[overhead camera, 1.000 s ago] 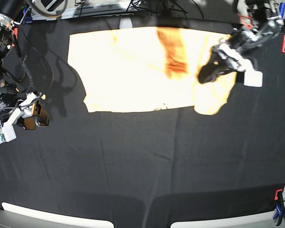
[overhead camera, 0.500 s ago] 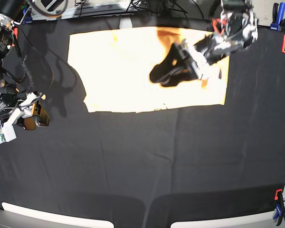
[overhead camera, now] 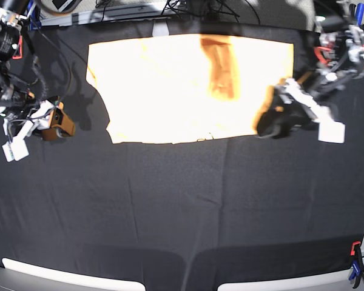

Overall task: Layout the t-shirt on the table in an organized manner, then fold the t-shirt properly
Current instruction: 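Lower the folded sides onto the shirt and open both grippers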

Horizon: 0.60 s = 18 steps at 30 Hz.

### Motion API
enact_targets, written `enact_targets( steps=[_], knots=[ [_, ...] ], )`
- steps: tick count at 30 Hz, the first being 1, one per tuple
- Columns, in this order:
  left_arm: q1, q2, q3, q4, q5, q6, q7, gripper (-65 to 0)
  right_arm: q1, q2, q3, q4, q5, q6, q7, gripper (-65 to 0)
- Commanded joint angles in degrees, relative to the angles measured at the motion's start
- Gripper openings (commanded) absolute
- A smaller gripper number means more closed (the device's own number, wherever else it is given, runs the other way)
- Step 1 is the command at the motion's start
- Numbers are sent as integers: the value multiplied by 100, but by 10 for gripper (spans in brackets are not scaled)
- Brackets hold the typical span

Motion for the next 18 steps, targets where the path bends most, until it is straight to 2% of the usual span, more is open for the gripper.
enact_targets(
  steps=[1, 7, 13, 18],
  knots=[
    [-57, -133, -68, 111, -136, -68, -111, -310, 66, 107, -52, -66, 70, -4, 92, -318],
    [-55, -529, -164, 111, 111, -68, -160, -310, 72, 103, -734, -835, 59, -44, 90, -318],
    [-26, -555, -164, 109, 321, -68, -348, -310, 50, -79, -1440, -1062, -546, -175, 87, -318],
    [-28, -555, -164, 109, 566, -66, -463, -310, 44, -343, -1613, -1062, -302, -173, 90, -319]
  ],
)
